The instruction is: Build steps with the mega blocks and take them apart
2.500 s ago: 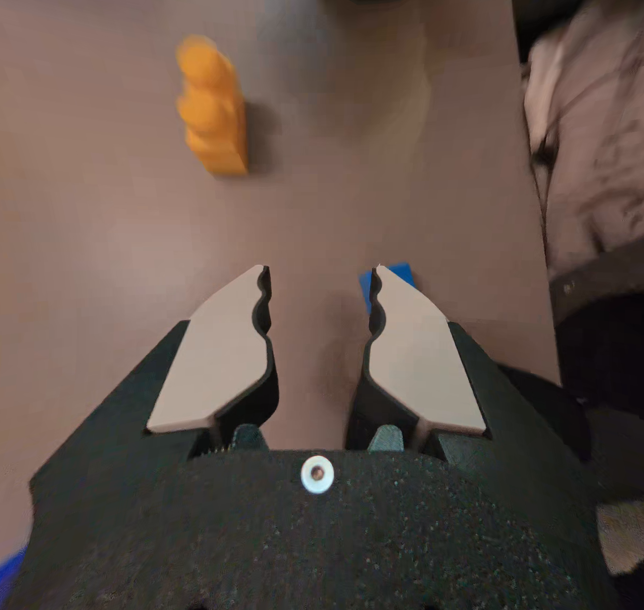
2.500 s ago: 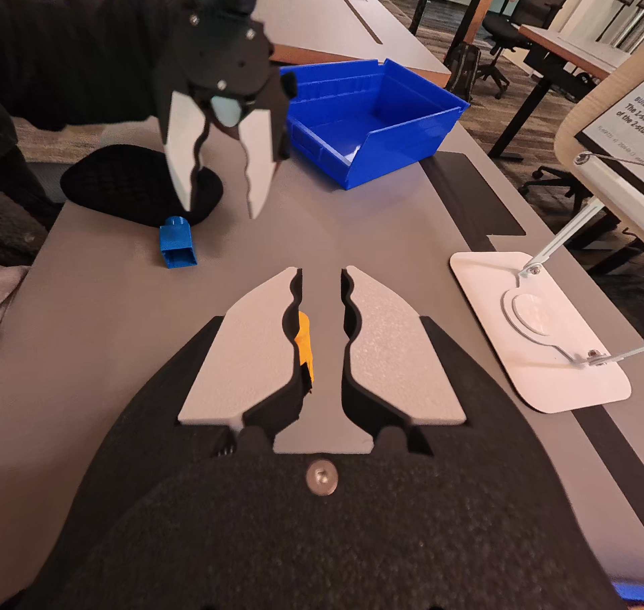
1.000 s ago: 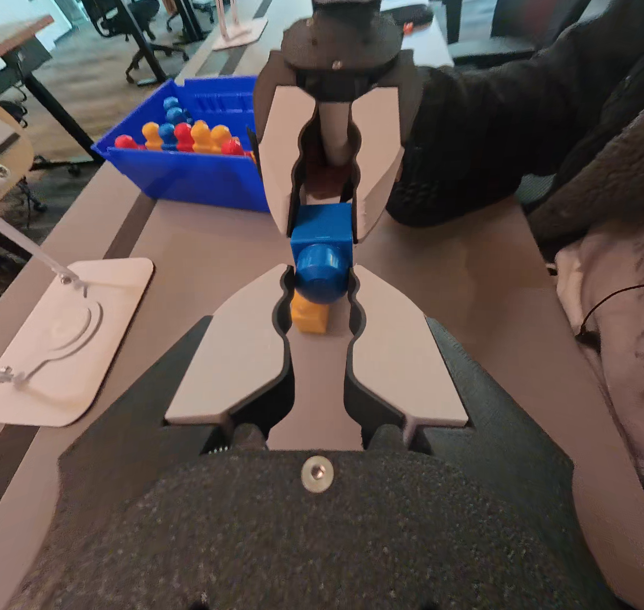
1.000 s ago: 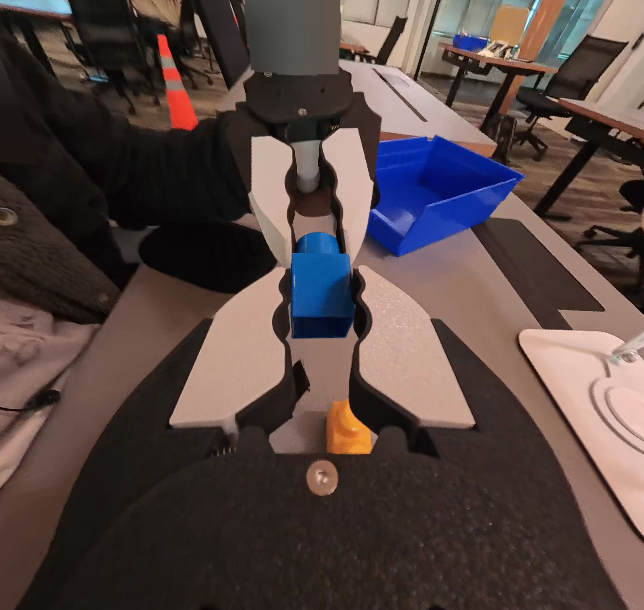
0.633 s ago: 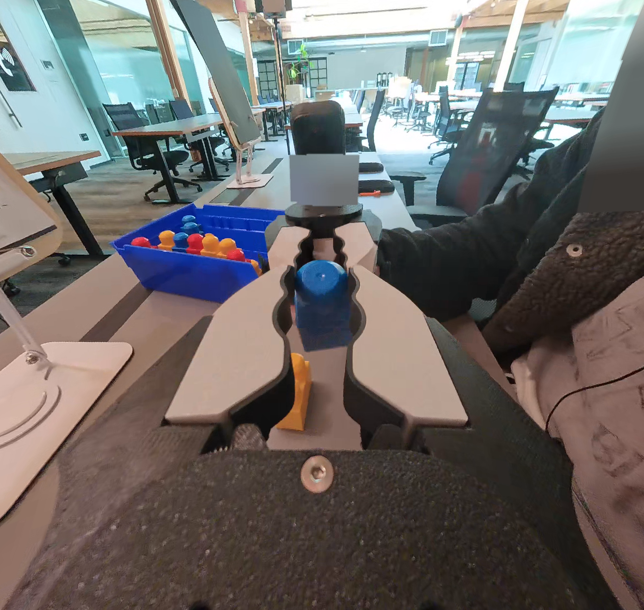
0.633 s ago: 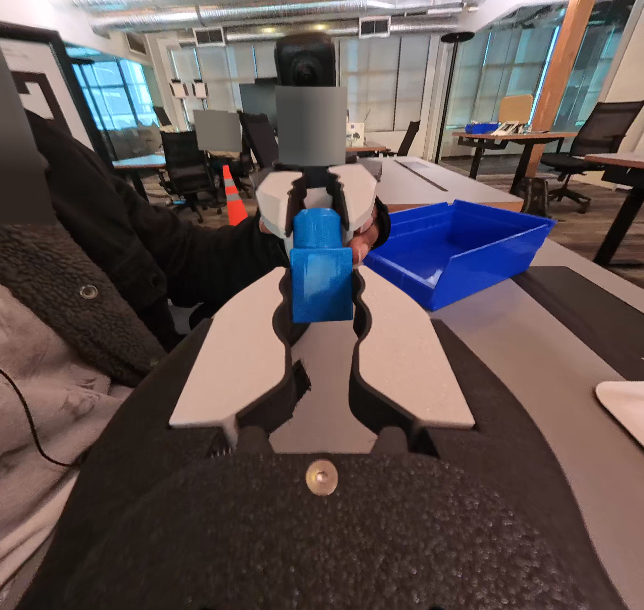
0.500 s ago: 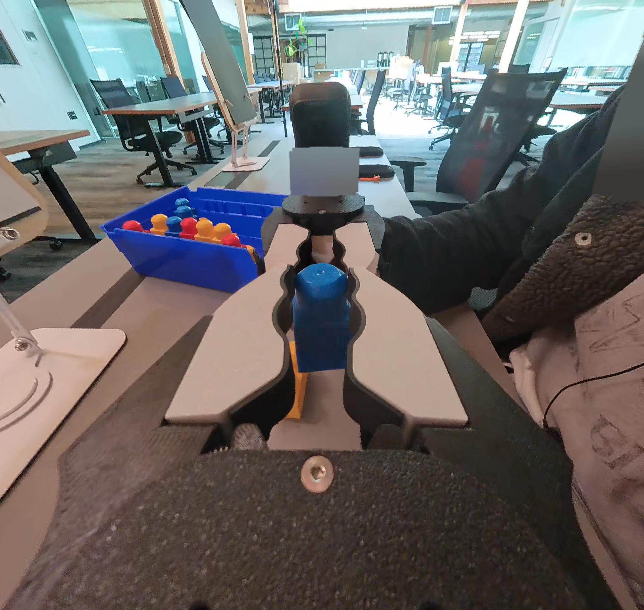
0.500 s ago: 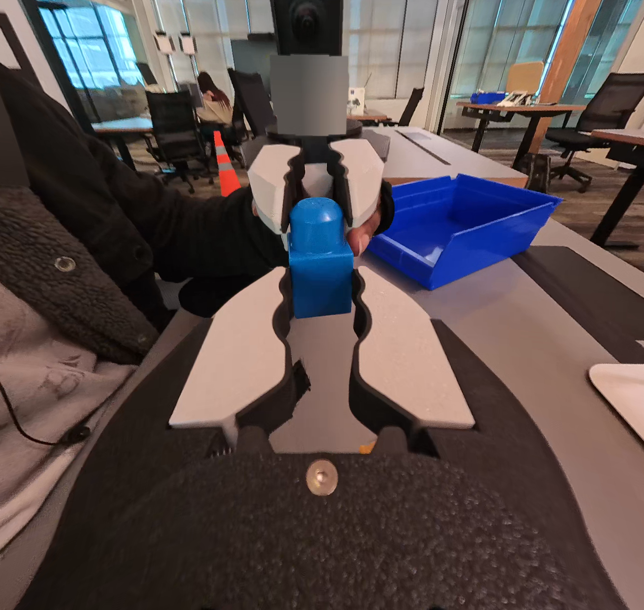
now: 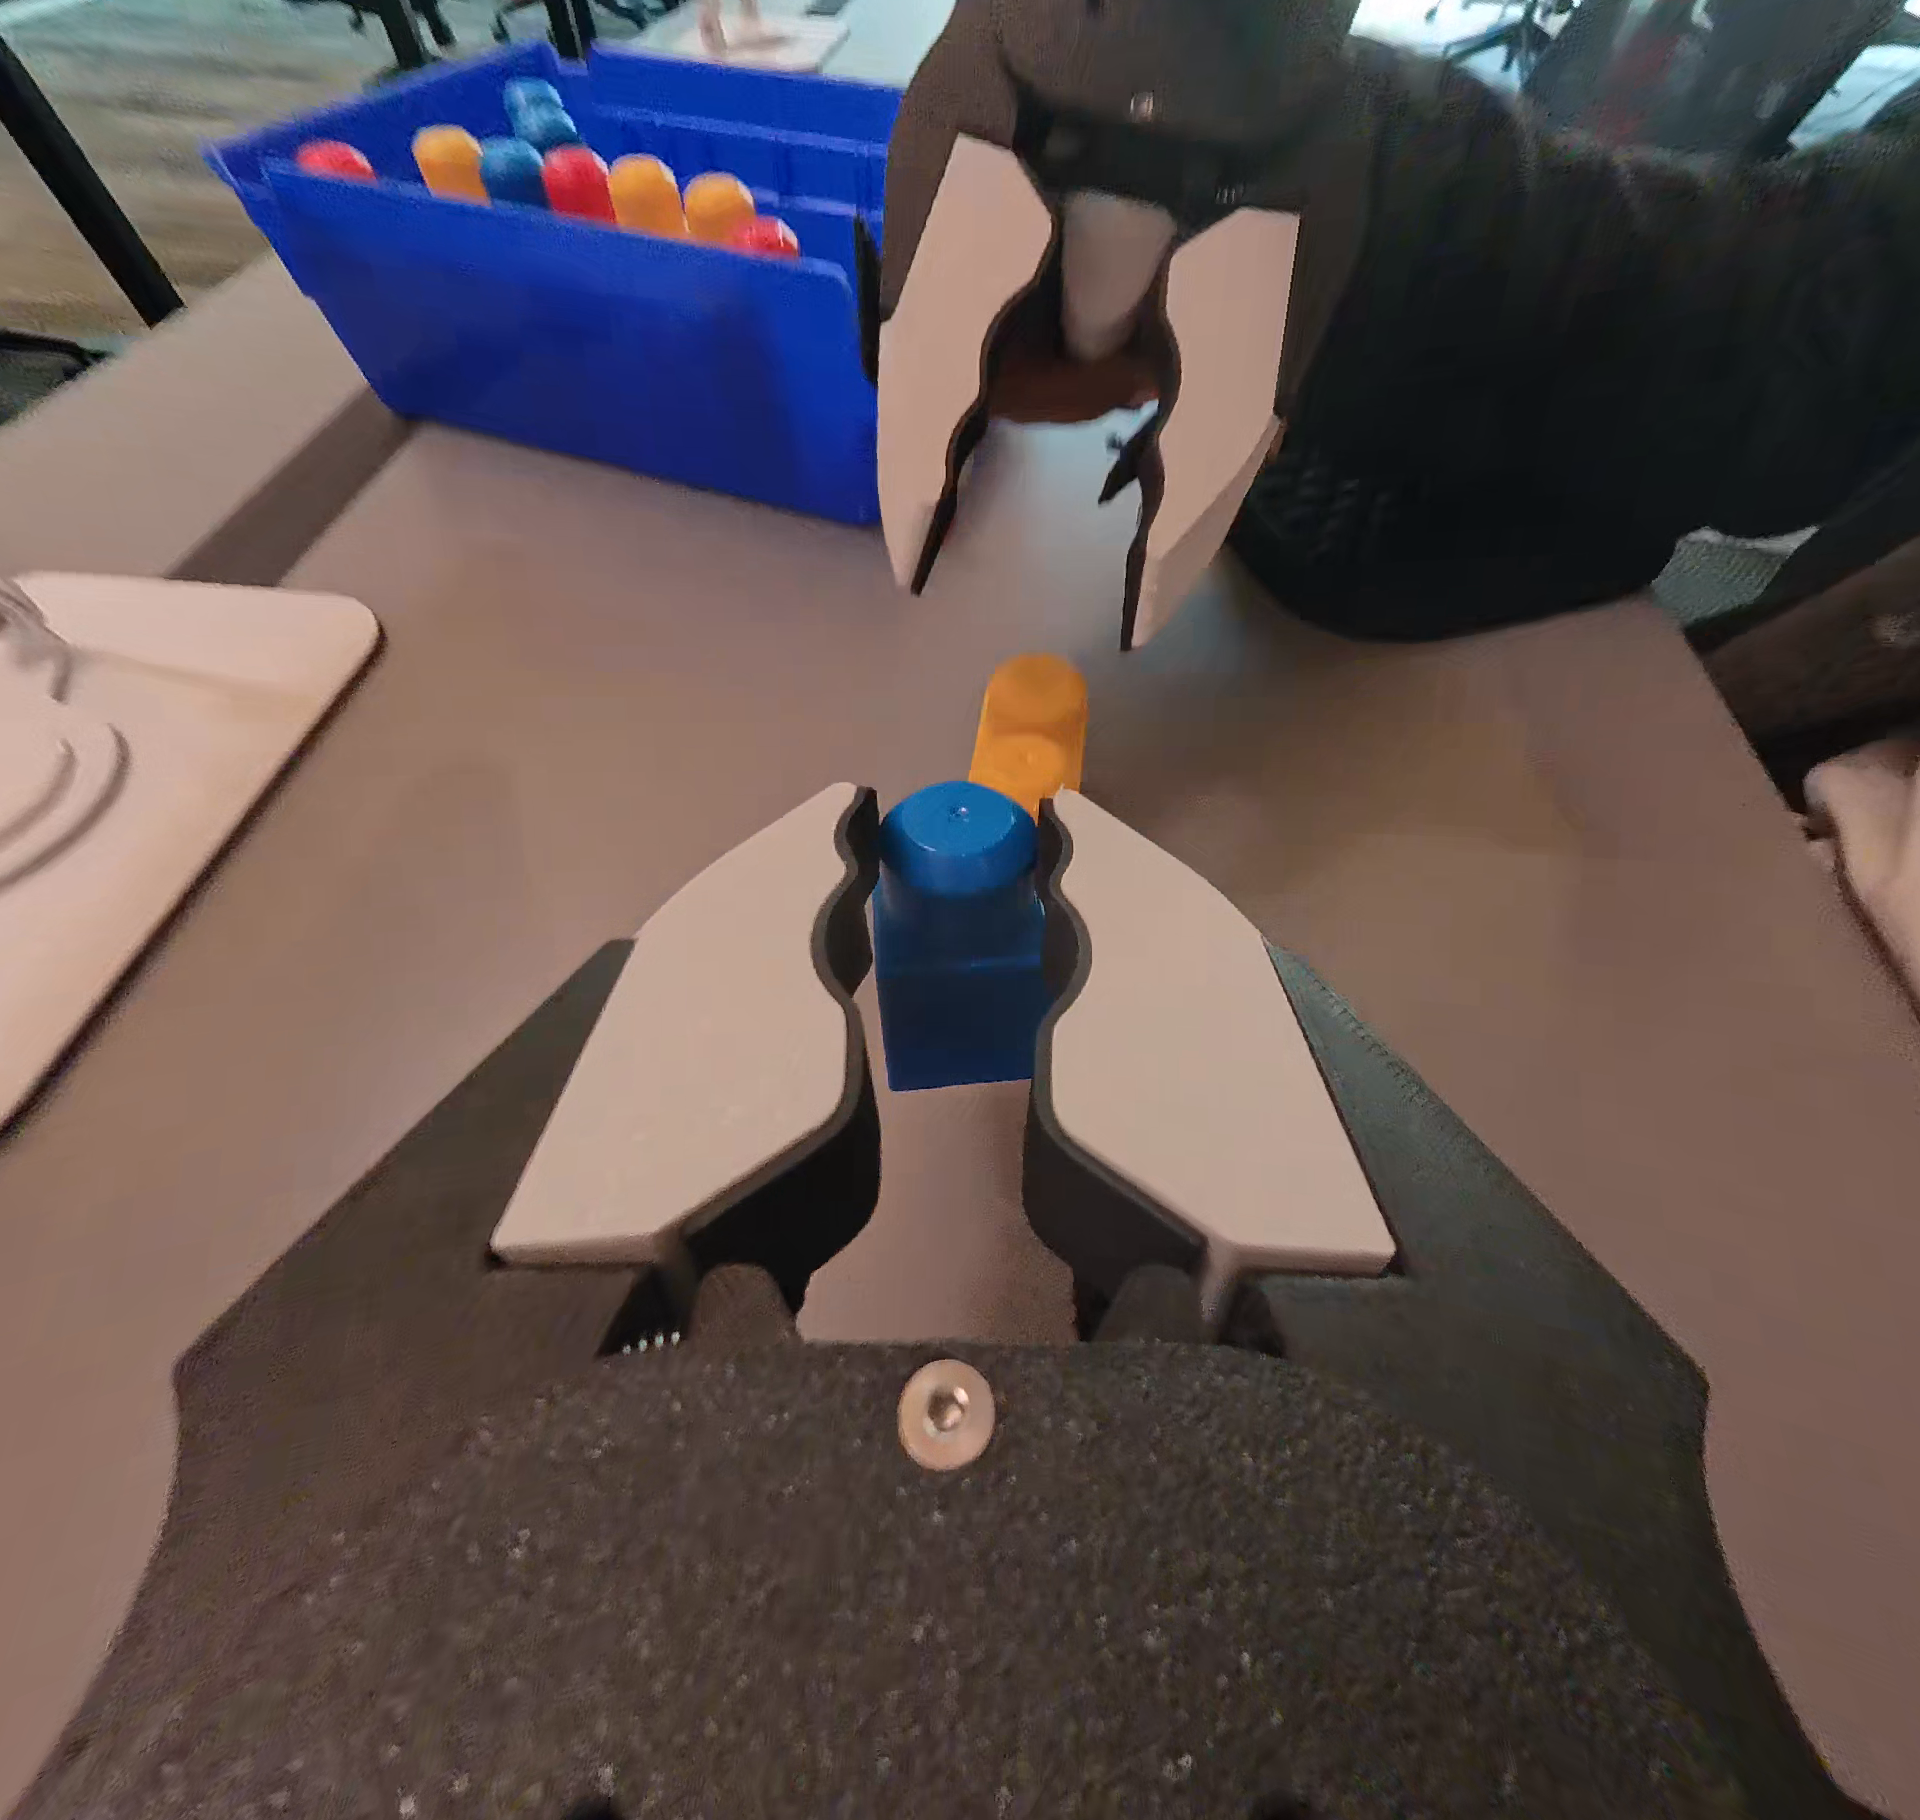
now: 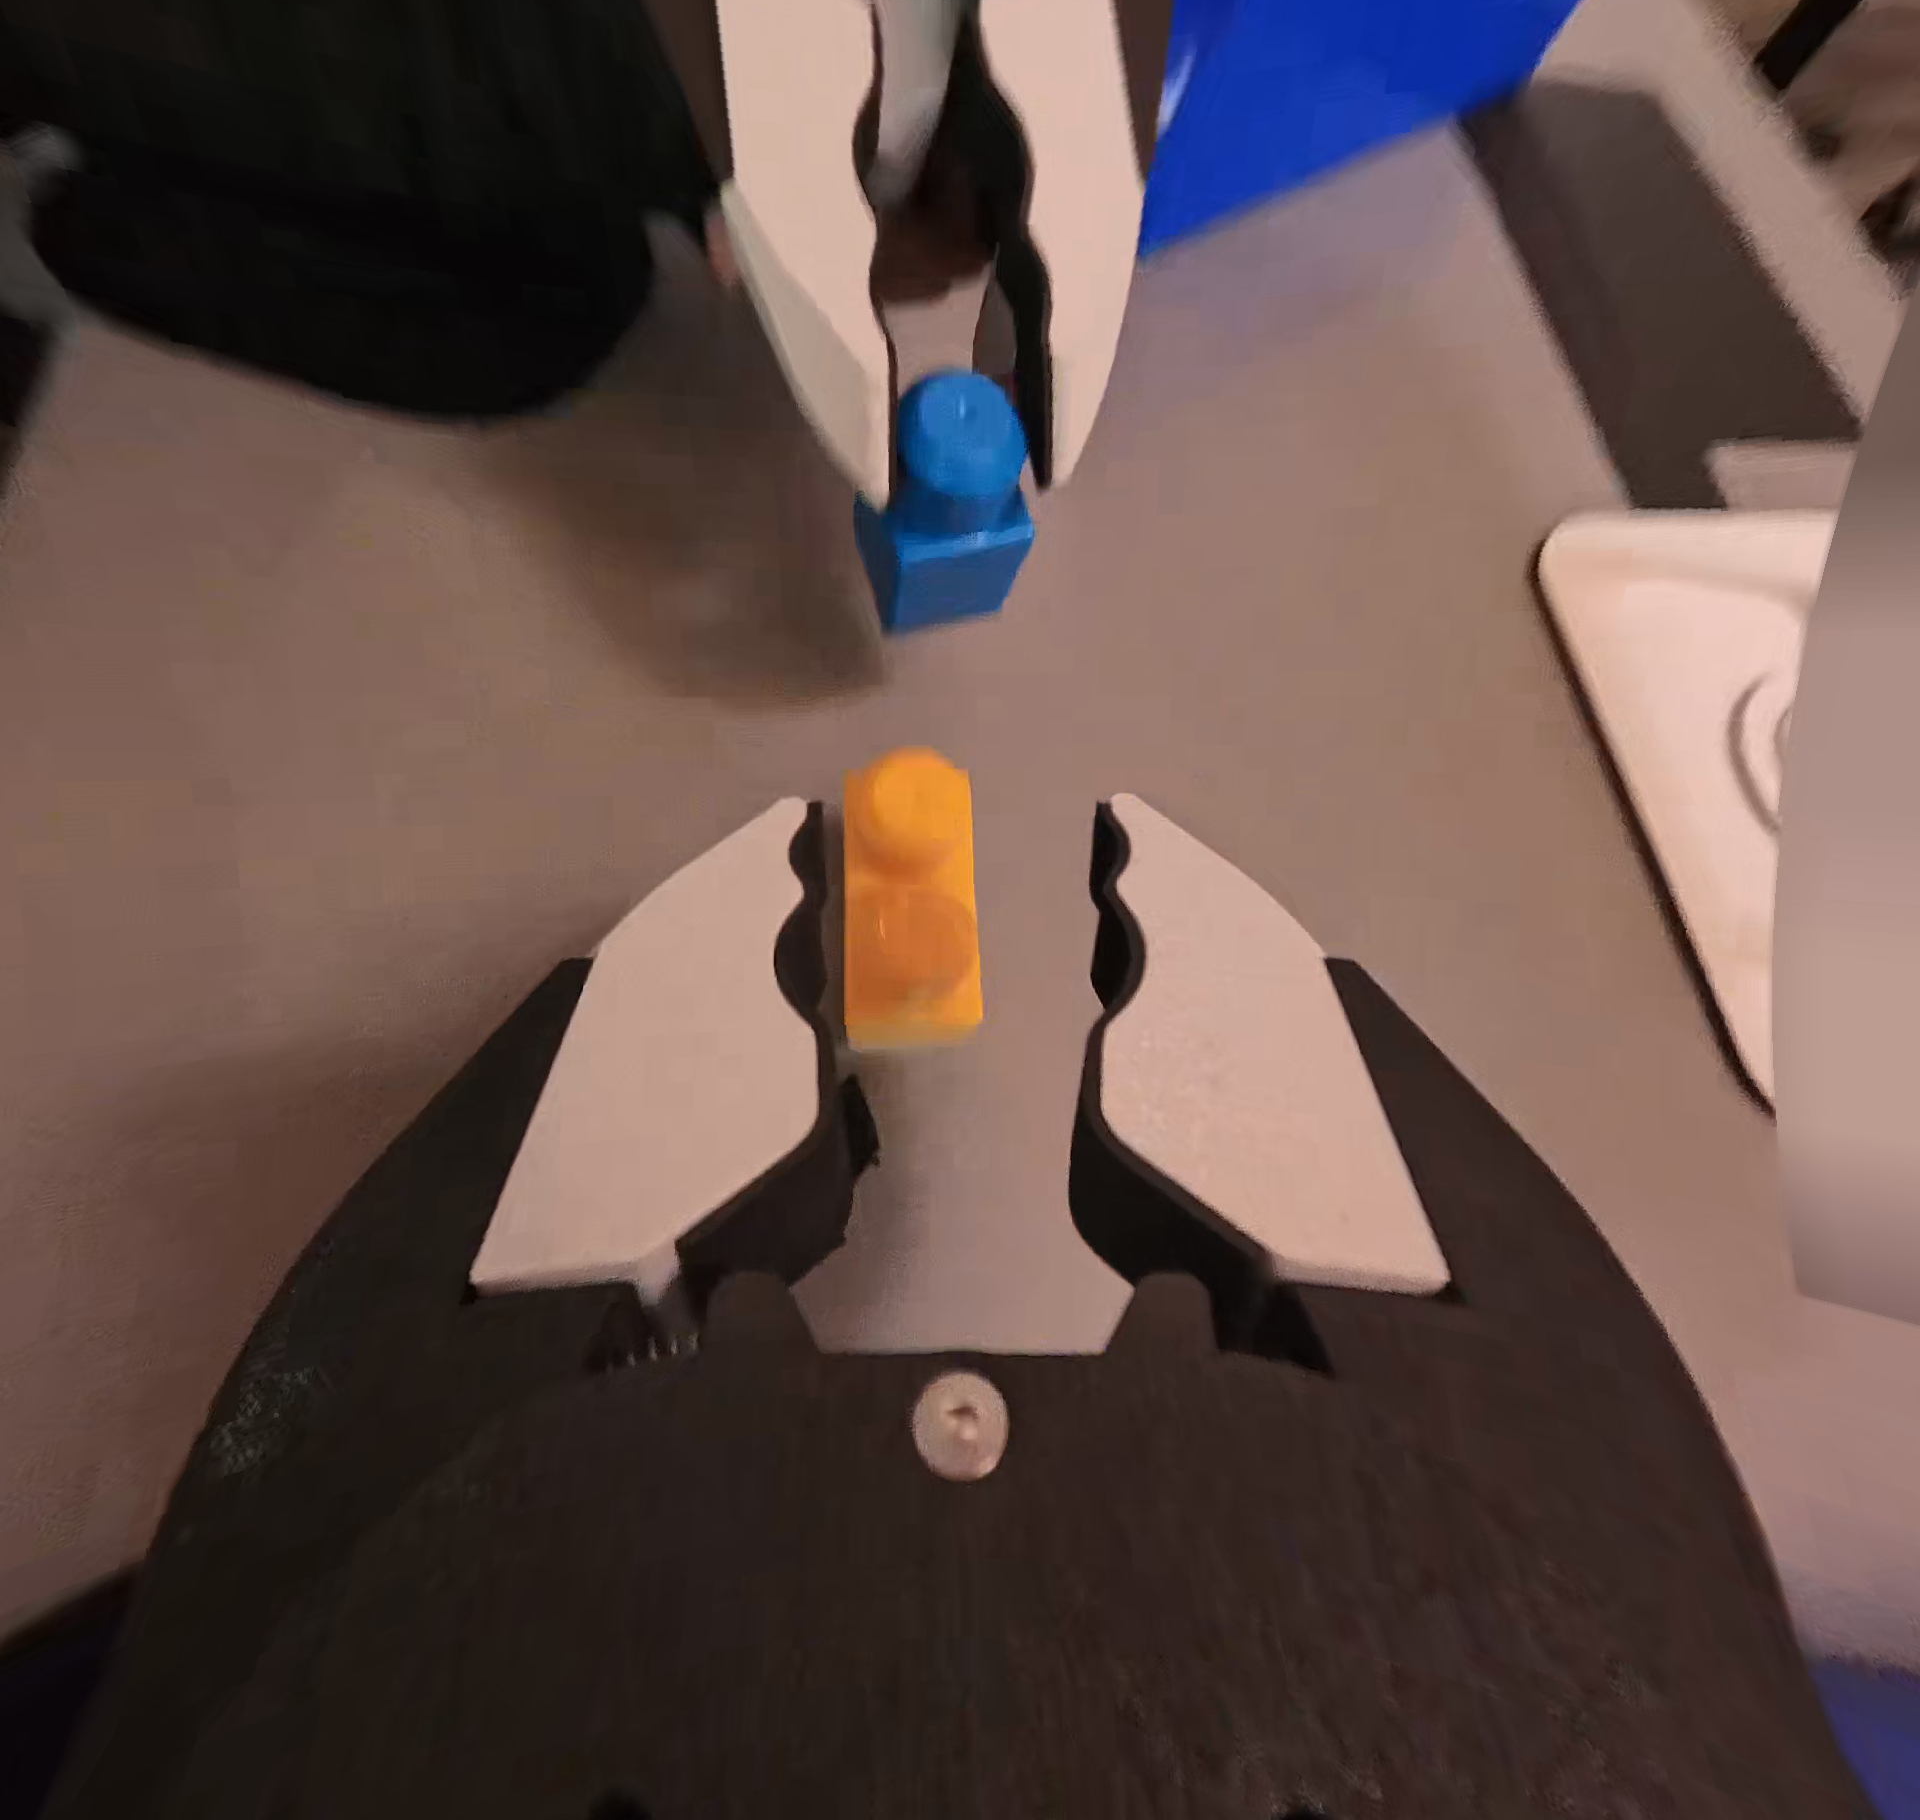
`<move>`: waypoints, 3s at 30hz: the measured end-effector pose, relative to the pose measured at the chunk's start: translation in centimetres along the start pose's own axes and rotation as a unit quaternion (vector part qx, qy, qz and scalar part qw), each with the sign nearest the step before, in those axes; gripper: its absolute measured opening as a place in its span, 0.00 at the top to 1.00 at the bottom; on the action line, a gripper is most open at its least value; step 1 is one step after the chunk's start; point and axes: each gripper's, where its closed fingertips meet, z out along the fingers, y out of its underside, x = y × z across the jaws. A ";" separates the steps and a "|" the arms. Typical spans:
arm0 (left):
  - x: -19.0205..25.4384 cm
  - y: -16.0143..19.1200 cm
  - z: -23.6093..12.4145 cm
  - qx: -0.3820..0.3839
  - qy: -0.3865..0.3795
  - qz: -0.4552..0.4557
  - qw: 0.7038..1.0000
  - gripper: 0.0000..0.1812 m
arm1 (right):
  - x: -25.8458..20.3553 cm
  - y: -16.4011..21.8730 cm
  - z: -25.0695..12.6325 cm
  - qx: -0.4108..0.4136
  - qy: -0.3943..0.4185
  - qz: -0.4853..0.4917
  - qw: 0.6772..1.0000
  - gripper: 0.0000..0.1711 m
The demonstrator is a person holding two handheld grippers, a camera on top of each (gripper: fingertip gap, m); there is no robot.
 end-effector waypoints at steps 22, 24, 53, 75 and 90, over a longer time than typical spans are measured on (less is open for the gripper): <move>-1.6 5.1 1.9 -0.043 0.013 0.022 0.999 0.78 | -0.6 5.6 2.8 -0.135 -0.028 0.006 0.990 0.79; -1.9 4.9 1.4 -0.045 0.004 0.013 0.999 0.72 | -0.2 4.6 2.2 -0.103 -0.022 0.015 0.994 0.79; 3.9 -8.9 -2.0 0.275 0.042 -0.035 0.960 0.79 | -2.0 -10.5 -2.5 0.343 -0.069 0.087 0.933 0.79; 0.7 -7.2 -4.9 0.278 0.029 -0.050 0.959 0.79 | 0.4 -0.8 7.4 0.029 0.015 0.028 0.999 0.69; 0.9 -7.2 -4.9 0.273 0.034 -0.043 0.960 0.79 | 0.8 0.6 10.2 0.005 0.004 0.025 1.000 0.79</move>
